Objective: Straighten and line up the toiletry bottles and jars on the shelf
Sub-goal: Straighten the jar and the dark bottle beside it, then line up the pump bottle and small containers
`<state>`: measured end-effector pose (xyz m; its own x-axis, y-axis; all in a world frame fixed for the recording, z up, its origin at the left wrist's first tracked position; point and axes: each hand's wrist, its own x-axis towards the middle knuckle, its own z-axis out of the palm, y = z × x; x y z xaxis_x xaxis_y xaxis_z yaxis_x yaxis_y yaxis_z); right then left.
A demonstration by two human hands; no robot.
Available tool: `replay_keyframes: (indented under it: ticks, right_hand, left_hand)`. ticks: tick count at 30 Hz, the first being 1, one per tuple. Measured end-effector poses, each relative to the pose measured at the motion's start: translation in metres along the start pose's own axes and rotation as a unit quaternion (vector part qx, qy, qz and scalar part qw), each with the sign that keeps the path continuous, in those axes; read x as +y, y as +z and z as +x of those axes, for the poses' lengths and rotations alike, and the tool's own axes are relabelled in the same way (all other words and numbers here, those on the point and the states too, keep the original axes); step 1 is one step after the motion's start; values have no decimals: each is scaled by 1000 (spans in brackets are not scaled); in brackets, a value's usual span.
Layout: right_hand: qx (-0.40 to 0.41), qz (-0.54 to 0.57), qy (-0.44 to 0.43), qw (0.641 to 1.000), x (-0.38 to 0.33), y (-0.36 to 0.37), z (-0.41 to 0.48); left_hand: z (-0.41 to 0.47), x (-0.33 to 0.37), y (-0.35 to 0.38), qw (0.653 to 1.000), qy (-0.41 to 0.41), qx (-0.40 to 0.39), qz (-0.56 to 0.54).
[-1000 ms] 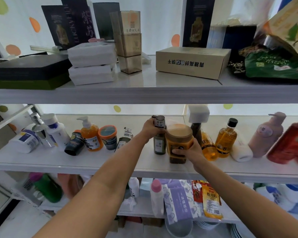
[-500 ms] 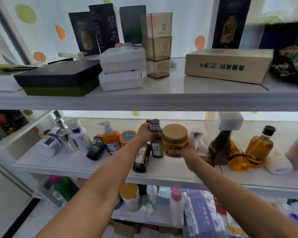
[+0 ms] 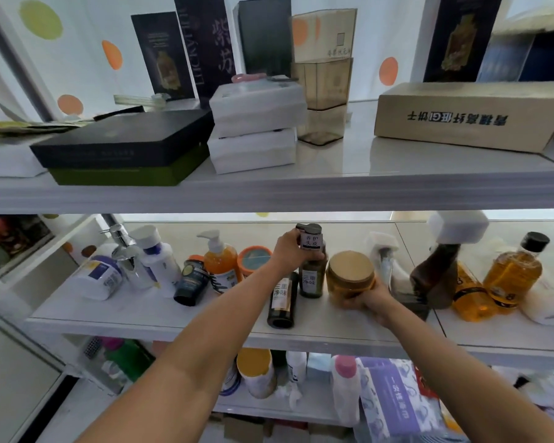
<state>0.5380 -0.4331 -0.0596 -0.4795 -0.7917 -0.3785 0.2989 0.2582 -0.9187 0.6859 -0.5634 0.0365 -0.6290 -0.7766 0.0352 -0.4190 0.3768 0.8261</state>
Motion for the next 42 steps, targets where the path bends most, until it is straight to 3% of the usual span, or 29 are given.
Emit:
replay_keyframes:
  ticks: [5, 11, 14, 16, 18, 21, 25, 29, 34, 42]
  right_hand:
    - [25, -28, -37, 999, -21, 9, -20]
    - [58, -191, -128, 972, -37, 13, -38]
    - [88, -364, -208, 904, -38, 22, -42]
    - [132, -472, -305, 817, -34, 32, -43]
    - [178, -518, -418, 725, -25, 44, -44]
    - [170, -530, -493, 669, -14, 72, -56]
    - [38, -580, -488, 652, -2, 116, -66]
    - [-77, -648, -350, 673, 4, 151, -66]
    - [-80, -665, -258, 697, -1, 173, -56]
    - [-81, -664, -235, 705, -13, 193, -53]
  left_hand:
    - [-3, -3, -1, 1000, -3, 3, -9]
    - [-8, -11, -3, 1000, -1, -16, -12]
    - [-17, -24, -9, 999, 20, -37, 35]
    - [-22, -35, -12, 995, 34, -41, 83]
    - [-29, -44, -15, 989, 51, -38, 132]
    - [-37, -59, -21, 978, 86, -11, 192]
    - [-52, -78, -36, 969, 102, 27, 224]
    - [-75, -99, -55, 968, 99, 34, 228]
    - [-98, -109, -86, 968, 51, 87, 232]
    - [-119, -117, -118, 964, -43, 106, 238]
